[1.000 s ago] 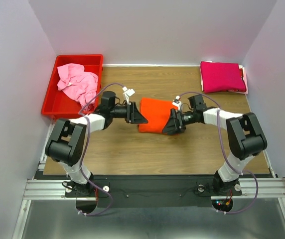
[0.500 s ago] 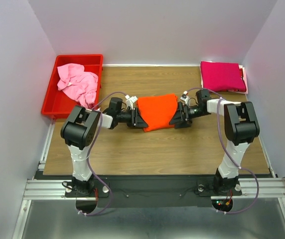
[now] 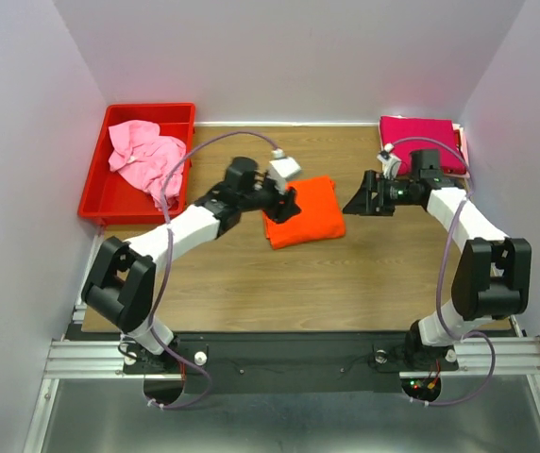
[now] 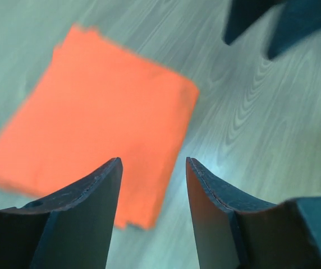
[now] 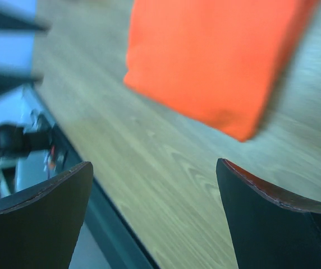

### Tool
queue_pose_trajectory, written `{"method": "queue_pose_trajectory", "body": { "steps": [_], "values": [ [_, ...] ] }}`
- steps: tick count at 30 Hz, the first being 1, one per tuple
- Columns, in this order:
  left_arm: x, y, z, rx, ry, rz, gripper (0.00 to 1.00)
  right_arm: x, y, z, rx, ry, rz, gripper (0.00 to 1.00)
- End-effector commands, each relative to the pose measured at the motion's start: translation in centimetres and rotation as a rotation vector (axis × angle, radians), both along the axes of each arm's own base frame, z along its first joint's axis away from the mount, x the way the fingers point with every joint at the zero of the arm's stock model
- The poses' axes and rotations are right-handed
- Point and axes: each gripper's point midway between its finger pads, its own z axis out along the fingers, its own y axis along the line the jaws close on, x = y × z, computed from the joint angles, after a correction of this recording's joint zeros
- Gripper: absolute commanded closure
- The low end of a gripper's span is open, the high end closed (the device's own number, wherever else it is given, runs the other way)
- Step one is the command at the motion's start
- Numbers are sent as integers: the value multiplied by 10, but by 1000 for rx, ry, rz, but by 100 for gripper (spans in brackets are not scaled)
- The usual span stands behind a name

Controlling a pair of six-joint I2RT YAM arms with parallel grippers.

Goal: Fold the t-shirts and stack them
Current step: Neatly place the folded tshirt to the corner

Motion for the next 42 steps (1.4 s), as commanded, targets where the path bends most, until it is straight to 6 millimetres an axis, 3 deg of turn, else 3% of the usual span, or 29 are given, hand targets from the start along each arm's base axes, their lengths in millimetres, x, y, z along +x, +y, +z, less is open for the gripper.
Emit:
{"method": "queue_pose_trajectory", "body": {
  "steps": [1,3,4,6,7,10,11,14,23,25,26,27,28,30,32,35,36,39,42],
  "values": [
    [-9,-26,-4,355,-375,-112,42,25,-30,-9,-66,32,-192,2],
    [-9,-37,-17,466,-448,-126,43,30,-36,-13,-61,64,-229,2],
    [-19,-54,-13,490,-510,-169,45,32,-36,-16,-51,91,-241,2],
    [-18,-65,-26,588,-588,-210,46,36,-40,-20,-52,117,-270,0],
    [-24,-80,-30,616,-625,-248,48,39,-41,-24,-50,141,-291,0],
    [-23,-94,-33,666,-671,-261,52,46,-47,-28,-56,164,-345,0],
    [-26,-100,-50,700,-666,-293,54,49,-49,-30,-58,173,-359,0],
    [-17,-112,-70,742,-670,-302,57,52,-50,-35,-34,217,-396,0],
    [-4,-117,-115,831,-673,-321,58,54,-50,-46,-11,256,-409,0],
    [-5,-115,-121,832,-671,-331,67,53,-50,-49,-12,256,-410,0],
    [-6,-115,-121,826,-666,-330,72,53,-50,-49,-9,255,-411,0],
    [-8,-117,-119,806,-659,-333,84,56,-49,-49,2,241,-416,0],
    [-6,-117,-112,780,-649,-320,89,49,-47,-54,16,251,-410,0],
    [-9,-121,-101,709,-623,-328,98,55,-45,-52,54,202,-431,0],
    [-9,-122,-88,624,-569,-332,100,47,-43,-63,80,213,-455,0],
    [-5,-122,-68,545,-534,-319,100,57,-39,-63,156,187,-499,0],
    [-1,-119,-64,510,-506,-308,100,50,-36,-75,168,221,-511,0],
    [6,-120,-49,445,-474,-306,100,57,-26,-70,290,218,-558,0],
    [6,-119,-48,436,-458,-316,100,62,-14,-66,327,208,-553,0]
  ]
}}
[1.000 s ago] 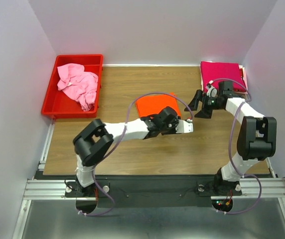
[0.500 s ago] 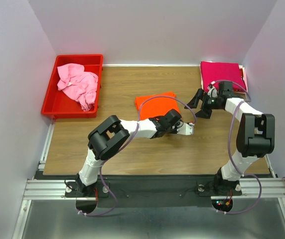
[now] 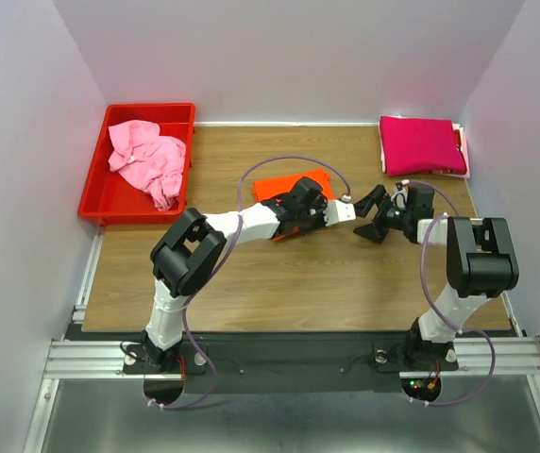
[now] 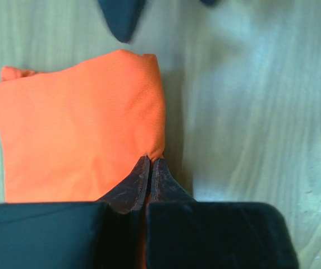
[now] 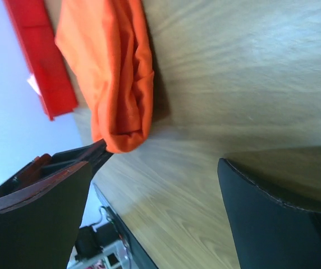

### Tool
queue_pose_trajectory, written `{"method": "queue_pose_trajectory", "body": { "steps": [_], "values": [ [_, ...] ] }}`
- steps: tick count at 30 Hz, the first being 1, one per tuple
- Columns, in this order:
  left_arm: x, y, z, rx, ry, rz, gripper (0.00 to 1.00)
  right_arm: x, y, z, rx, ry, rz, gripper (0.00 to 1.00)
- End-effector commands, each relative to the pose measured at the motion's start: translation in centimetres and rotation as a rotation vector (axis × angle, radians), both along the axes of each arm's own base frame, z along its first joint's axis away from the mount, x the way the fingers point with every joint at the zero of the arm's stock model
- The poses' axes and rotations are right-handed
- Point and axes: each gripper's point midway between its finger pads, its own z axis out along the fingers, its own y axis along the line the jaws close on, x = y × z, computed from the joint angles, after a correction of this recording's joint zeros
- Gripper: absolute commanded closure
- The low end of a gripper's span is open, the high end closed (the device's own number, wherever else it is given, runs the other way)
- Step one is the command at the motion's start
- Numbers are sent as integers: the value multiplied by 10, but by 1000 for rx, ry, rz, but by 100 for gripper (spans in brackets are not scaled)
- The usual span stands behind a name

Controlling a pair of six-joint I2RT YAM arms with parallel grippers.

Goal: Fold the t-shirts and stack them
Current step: Neatly place the folded tshirt to the corner

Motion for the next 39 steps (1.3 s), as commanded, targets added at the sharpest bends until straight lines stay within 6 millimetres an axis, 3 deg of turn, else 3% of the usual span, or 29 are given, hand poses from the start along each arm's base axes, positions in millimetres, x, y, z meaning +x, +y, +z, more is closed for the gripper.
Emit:
{"method": "queue_pose_trajectory", "body": {
  "steps": [1,5,7,11,14,20,22,30,33,36,37,39],
  "values": [
    [1,-18,60,-153,9,-34,100,31,16,26,88,-137,-50,0],
    [1,-17,67,-175,17,-42,100,41,24,27,110,-147,-57,0],
    [-1,-17,69,-189,29,-52,100,42,38,24,117,-138,-41,0],
    [0,-14,81,-233,41,-48,100,48,49,1,138,-71,-57,0],
    [-6,-15,85,-252,52,-73,100,55,57,-4,154,-65,-73,2],
    [-17,-17,87,-272,87,-115,100,93,47,-18,88,-130,-191,19],
    [-19,-17,86,-275,93,-118,100,100,43,-22,71,-139,-213,20],
    [-20,-16,82,-270,100,-122,100,112,43,-33,41,-155,-244,27],
    [-18,-15,77,-260,102,-114,100,110,44,-30,28,-175,-229,36],
    [-16,-12,74,-256,101,-96,97,109,42,-26,-10,-215,-213,56],
    [-16,-10,73,-251,101,-84,83,109,42,-23,-41,-242,-187,68],
    [-16,-6,75,-249,103,-71,68,111,43,-15,-73,-268,-152,79]
  ]
}}
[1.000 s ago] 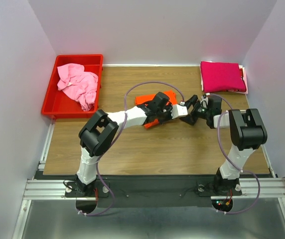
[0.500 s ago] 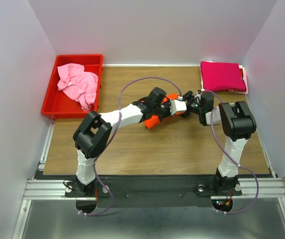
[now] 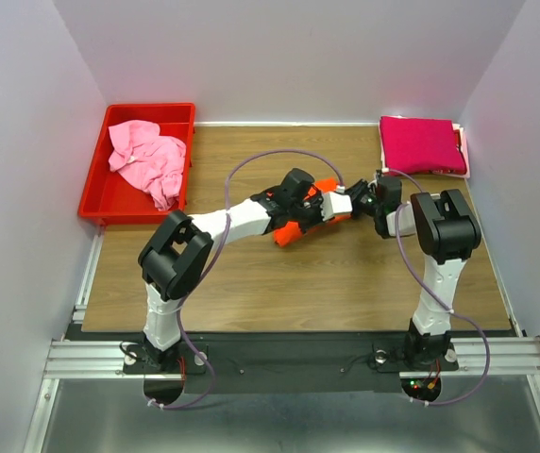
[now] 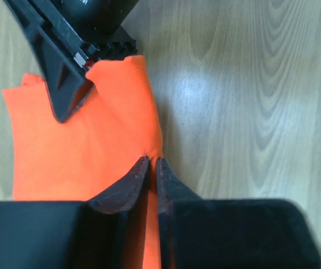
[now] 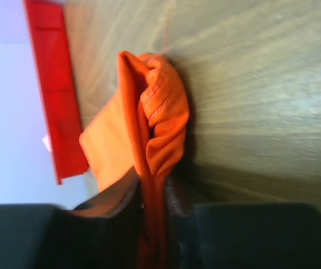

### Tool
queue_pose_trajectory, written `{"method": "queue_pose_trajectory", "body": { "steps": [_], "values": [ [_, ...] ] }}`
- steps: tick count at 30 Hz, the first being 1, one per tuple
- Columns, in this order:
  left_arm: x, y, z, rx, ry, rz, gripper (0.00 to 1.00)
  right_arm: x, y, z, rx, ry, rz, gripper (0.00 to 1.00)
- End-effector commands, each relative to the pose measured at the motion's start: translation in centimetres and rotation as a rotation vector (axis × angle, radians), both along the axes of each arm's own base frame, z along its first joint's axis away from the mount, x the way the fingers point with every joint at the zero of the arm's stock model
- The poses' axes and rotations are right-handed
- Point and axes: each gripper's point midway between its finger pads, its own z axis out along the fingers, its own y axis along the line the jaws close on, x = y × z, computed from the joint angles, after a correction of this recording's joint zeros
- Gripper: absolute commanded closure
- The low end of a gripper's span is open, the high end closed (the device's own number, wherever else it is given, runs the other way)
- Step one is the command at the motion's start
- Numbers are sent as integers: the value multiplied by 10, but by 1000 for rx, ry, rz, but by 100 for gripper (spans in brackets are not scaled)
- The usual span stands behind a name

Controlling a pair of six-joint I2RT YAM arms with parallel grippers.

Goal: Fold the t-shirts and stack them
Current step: Neatly place the folded tshirt to the corner

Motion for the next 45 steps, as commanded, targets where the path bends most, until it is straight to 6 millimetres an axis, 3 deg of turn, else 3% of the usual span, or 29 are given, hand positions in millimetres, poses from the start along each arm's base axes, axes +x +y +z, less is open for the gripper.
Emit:
{"method": "queue_pose_trajectory", "body": {
  "steps": [1,3,7,10,11,12,13,15,16,24,25,26,28,29,43,45],
  "values": [
    [-1,9,39,-67,-37,27,58,10,-3,15,-156,-110,47,89],
    [-5,19,45,-78,-18,30,54,10,-5,19,-206,-118,77,99],
    [-10,62,46,-56,59,86,52,32,-13,61,-405,-274,150,99],
    [-13,94,56,-52,88,145,51,49,-23,77,-581,-343,206,99],
    [-17,97,50,-37,107,145,44,46,-28,69,-621,-333,228,99],
    [-18,107,56,-35,112,165,36,58,-33,83,-657,-375,230,99],
    [-20,112,57,-34,120,172,26,59,-39,80,-696,-360,247,99],
    [-25,123,65,-52,148,189,21,76,-52,93,-801,-425,272,99],
    [-30,126,71,-64,153,190,2,78,-59,92,-856,-434,303,99],
    [-47,142,85,-101,193,247,1,129,-120,134,-1071,-542,320,99],
    [-47,144,85,-101,194,254,1,132,-124,127,-1078,-523,335,99],
    [-48,146,86,-107,194,262,1,143,-128,148,-1110,-570,322,99],
    [-50,148,86,-108,196,273,1,149,-138,150,-1135,-552,323,99],
    [-51,150,85,-109,198,277,1,158,-142,163,-1159,-582,313,99],
    [-49,155,85,-102,183,297,1,172,-158,228,-1260,-682,244,99],
    [-48,155,85,-102,181,299,1,170,-160,246,-1251,-704,214,99]
  ]
}}
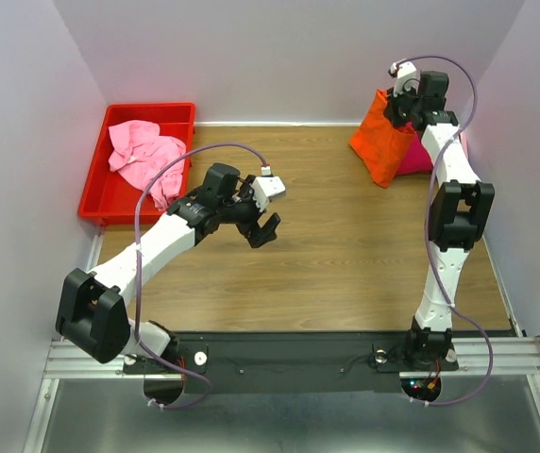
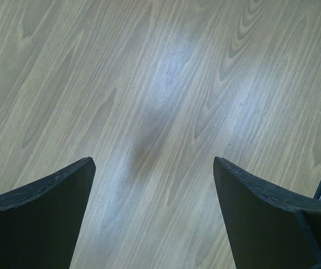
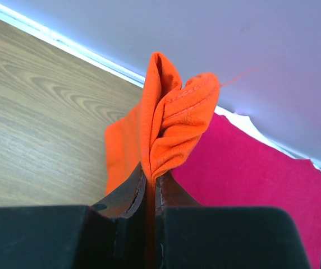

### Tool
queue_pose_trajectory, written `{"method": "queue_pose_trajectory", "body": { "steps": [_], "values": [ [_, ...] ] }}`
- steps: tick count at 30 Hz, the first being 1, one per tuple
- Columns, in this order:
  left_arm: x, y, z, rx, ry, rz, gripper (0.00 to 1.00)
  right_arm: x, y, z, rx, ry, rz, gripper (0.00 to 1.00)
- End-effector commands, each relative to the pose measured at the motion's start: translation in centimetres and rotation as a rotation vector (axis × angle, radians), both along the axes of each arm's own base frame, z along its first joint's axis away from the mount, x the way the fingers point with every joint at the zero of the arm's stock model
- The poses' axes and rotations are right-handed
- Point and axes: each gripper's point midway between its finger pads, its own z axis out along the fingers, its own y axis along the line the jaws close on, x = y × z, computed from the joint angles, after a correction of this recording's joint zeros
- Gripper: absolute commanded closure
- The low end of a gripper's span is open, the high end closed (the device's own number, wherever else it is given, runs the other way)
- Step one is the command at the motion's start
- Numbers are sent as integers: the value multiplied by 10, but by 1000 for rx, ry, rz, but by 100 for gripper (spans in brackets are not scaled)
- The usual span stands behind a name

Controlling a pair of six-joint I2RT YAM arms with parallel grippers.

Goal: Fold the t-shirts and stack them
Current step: Neatly place the folded tshirt to the corner

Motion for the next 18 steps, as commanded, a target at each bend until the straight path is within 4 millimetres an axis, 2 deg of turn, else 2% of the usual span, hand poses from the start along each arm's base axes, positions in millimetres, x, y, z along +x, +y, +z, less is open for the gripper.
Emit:
{"method": "queue_pose_trajectory", "body": {
  "steps": [1,5,12,18],
  "values": [
    [0,1,14,-28,-32,9,1,0,-5,69,-7,-141,-13,99],
    [1,1,13,-24,-32,6,1,-1,-8,94,-1,-185,-23,99],
    [1,1,13,-23,-32,4,1,2,-23,119,7,-239,-48,99],
    [1,0,12,-19,-30,0,1,4,-34,122,0,-251,-68,99]
  ]
}}
